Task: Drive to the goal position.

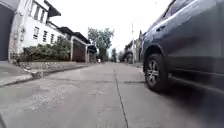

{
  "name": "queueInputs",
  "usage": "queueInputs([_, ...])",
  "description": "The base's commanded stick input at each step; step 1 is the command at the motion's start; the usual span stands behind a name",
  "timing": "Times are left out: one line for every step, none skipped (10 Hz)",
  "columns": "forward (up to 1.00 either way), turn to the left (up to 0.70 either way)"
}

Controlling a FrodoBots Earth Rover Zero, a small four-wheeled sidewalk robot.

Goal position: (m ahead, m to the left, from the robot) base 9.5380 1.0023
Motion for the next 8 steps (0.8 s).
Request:
queueInputs([1.0, 0.0])
queueInputs([1.0, 0.0])
queueInputs([1.0, 0.0])
queueInputs([1.0, 0.0])
queueInputs([1.0, 0.0])
queueInputs([1.0, 0.0])
queueInputs([1.0, 0.0])
queueInputs([1.0, 0.0])
